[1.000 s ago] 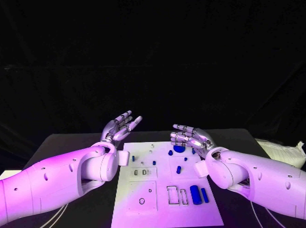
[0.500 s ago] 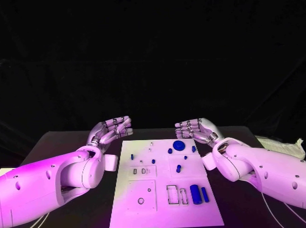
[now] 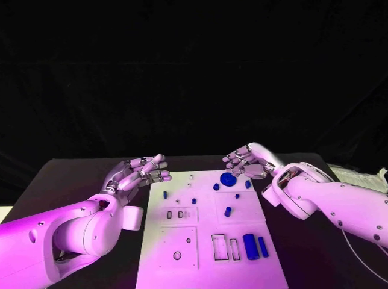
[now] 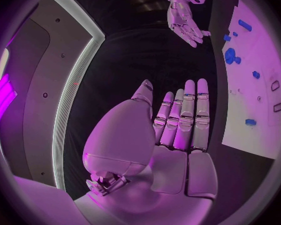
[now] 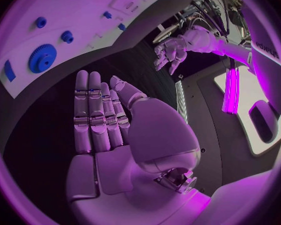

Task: Assemble the parts on the task board

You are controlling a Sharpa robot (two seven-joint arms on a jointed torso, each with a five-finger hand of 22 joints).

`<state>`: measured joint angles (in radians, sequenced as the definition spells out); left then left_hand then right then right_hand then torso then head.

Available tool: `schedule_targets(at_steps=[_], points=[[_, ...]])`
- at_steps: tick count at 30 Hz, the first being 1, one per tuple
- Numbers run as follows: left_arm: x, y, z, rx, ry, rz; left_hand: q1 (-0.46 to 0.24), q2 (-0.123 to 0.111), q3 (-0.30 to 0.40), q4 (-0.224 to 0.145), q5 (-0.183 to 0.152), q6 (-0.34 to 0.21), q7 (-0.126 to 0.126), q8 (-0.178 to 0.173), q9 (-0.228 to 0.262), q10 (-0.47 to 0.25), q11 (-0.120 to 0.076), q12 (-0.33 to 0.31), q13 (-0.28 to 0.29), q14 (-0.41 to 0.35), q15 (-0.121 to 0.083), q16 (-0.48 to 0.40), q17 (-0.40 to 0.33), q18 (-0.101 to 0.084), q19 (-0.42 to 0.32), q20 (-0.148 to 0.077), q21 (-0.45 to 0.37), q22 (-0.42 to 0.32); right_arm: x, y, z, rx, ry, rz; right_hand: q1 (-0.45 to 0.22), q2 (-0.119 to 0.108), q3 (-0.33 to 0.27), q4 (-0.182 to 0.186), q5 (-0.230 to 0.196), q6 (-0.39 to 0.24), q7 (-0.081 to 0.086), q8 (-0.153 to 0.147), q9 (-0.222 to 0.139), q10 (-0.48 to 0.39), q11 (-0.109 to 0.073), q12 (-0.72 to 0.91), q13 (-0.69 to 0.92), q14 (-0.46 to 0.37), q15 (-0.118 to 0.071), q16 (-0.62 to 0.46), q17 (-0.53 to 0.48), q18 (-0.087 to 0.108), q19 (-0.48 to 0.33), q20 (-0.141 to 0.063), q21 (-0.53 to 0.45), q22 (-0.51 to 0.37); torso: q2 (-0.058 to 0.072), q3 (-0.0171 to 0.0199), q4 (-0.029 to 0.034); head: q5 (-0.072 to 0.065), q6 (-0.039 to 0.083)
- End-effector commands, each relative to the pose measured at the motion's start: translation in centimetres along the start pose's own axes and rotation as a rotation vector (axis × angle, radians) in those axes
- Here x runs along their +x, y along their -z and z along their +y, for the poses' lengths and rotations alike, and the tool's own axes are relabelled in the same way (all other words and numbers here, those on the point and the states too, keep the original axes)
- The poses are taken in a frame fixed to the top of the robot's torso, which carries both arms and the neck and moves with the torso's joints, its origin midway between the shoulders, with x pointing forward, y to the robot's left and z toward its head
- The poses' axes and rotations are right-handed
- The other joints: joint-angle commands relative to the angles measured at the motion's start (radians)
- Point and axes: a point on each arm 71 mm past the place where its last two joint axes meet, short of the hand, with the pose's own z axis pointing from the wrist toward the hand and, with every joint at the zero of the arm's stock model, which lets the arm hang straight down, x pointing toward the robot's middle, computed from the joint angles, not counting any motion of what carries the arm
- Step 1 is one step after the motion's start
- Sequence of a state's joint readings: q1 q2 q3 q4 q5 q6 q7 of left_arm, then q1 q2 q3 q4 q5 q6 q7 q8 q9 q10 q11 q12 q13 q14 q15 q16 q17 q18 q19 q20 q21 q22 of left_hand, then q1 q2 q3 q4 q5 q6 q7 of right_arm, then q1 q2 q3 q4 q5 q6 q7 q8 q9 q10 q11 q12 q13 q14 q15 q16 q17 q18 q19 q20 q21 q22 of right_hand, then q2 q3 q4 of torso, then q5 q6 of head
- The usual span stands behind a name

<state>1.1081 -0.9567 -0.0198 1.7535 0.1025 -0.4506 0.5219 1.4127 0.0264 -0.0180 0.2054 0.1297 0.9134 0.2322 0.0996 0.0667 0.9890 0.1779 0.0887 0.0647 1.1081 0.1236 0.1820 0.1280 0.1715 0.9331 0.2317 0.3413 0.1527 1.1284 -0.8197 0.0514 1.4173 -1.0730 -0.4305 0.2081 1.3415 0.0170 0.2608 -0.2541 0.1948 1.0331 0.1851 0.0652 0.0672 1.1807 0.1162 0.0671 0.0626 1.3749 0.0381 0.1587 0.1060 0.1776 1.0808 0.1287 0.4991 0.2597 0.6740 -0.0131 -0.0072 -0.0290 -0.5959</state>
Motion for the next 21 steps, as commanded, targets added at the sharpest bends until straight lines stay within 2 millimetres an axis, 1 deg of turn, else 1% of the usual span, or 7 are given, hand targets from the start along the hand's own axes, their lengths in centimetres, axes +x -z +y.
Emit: schedule_targets(at_steps=[1,4,5,7,14,18,21], points=[[1.0,0.2,-0.2,-0.016,0.068,0.058,0.000,0.010,-0.003,-0.008,0.002,0.011,-0.001,-0.006,-0.001,0.012,0.000,-0.005,0.000,0.012,-0.001,-0.004,0.004,0.013,0.014,-0.001,0.007,0.000,0.2,-0.3,0.2,0.017,0.263,0.070,-0.003,-0.009,-0.009,0.004,-0.005,0.012,-0.004,0.003,0.000,0.015,-0.008,-0.004,0.001,0.061,-0.014,0.028,0.018,0.004,0.021,-0.015,0.052,0.031,0.036,-0.0048,0.0106,-0.011,0.002],[1.6,0.4,-0.5,-0.018,0.078,0.077,0.000,0.012,-0.004,-0.009,0.002,0.014,-0.001,-0.007,0.000,0.017,-0.001,-0.006,0.000,0.015,-0.002,-0.005,0.006,0.013,0.017,-0.002,0.008,0.000,0.1,-0.6,0.5,0.027,0.347,0.095,-0.017,-0.016,-0.012,0.015,-0.009,0.019,-0.013,0.001,0.000,0.025,-0.018,-0.005,0.001,0.132,-0.028,0.073,0.048,0.006,0.050,-0.031,0.114,0.068,0.049,-0.0050,0.0150,-0.016,0.006],[1.8,0.5,-0.6,-0.018,0.081,0.082,0.000,0.012,-0.004,-0.009,0.002,0.014,-0.001,-0.007,0.000,0.017,-0.001,-0.006,0.000,0.015,-0.002,-0.005,0.006,0.013,0.017,-0.002,0.008,0.000,0.2,-0.7,0.6,0.029,0.371,0.103,-0.024,-0.022,-0.013,0.021,-0.013,0.019,-0.014,0.000,-0.001,0.025,-0.019,-0.006,0.000,0.140,-0.033,0.102,0.066,0.004,0.057,-0.035,0.137,0.082,0.055,-0.0057,0.0158,-0.017,0.011],[2.1,0.6,-0.7,-0.018,0.086,0.093,0.000,0.012,-0.005,-0.009,0.002,0.015,-0.001,-0.007,0.000,0.018,-0.001,-0.006,0.000,0.016,-0.002,-0.006,0.006,0.013,0.018,-0.002,0.008,0.000,0.2,-0.9,0.8,0.033,0.413,0.116,-0.025,-0.030,0.000,0.027,-0.012,0.021,-0.018,-0.001,-0.001,0.025,-0.023,-0.007,0.000,0.139,-0.039,0.184,0.114,0.004,0.055,-0.042,0.183,0.112,0.063,-0.0070,0.0165,-0.019,0.012],[2.7,1.0,-1.0,-0.021,0.096,0.112,0.000,0.012,-0.005,-0.009,0.002,0.015,-0.002,-0.007,0.000,0.018,-0.001,-0.006,0.000,0.016,-0.002,-0.006,0.007,0.013,0.018,-0.002,0.008,0.000,0.2,-1.2,1.4,0.042,0.496,0.146,-0.048,-0.052,0.040,0.067,-0.018,0.016,-0.022,-0.002,-0.001,0.011,-0.027,-0.005,0.000,0.130,-0.038,0.342,0.216,0.005,0.043,-0.041,0.284,0.177,0.084,-0.0102,0.0217,-0.025,0.016],[2.8,1.0,-1.1,-0.023,0.097,0.115,0.000,0.012,-0.005,-0.010,0.002,0.016,-0.001,-0.007,0.000,0.019,-0.001,-0.006,0.000,0.016,-0.002,-0.006,0.007,0.013,0.019,-0.002,0.009,0.000,0.3,-1.4,1.5,0.048,0.507,0.164,-0.055,-0.062,0.052,0.086,-0.022,0.014,-0.025,-0.002,-0.001,0.006,-0.029,-0.006,0.001,0.131,-0.042,0.382,0.246,0.004,0.045,-0.037,0.321,0.202,0.089,-0.0118,0.0252,-0.027,0.020],[2.9,1.1,-1.1,-0.024,0.099,0.119,0.000,0.012,-0.006,-0.010,0.002,0.015,0.000,-0.009,-0.001,0.018,-0.001,-0.007,0.000,0.017,-0.002,-0.007,0.008,0.013,0.020,-0.003,0.009,0.000,0.6,-1.5,1.7,0.052,0.517,0.186,-0.056,-0.075,0.069,0.106,-0.023,0.012,-0.026,-0.001,-0.001,-0.007,-0.028,-0.006,0.000,0.131,-0.042,0.447,0.290,-0.015,0.090,-0.034,0.442,0.347,0.094,-0.0133,0.0263,-0.026,0.021]])
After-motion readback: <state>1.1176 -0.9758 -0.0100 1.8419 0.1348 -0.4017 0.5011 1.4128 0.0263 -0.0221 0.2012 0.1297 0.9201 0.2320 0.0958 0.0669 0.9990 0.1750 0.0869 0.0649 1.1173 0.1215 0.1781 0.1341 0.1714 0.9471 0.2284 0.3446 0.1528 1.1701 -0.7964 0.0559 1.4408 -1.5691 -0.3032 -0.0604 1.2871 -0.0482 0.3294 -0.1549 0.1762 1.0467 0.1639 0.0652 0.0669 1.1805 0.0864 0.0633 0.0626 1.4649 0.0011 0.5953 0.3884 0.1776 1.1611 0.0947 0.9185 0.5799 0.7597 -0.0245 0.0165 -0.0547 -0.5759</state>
